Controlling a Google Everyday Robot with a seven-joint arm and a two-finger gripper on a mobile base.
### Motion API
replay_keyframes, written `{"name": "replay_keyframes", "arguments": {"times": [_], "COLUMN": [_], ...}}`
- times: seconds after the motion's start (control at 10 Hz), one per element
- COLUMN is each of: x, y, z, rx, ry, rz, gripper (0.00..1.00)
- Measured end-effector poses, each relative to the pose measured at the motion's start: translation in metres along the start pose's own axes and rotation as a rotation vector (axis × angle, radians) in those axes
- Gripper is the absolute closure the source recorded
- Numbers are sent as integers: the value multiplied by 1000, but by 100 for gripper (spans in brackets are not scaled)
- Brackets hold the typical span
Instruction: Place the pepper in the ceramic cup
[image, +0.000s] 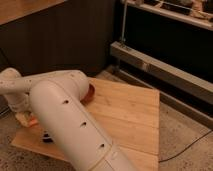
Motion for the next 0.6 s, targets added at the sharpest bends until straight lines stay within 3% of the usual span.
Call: {"name": "replay_keyframes", "arguments": {"times": [0.6], "x": [-8], "y": [17], "z": [27], "rx": [15], "ry": [14], "rz": [-62], "gripper": [35]}}
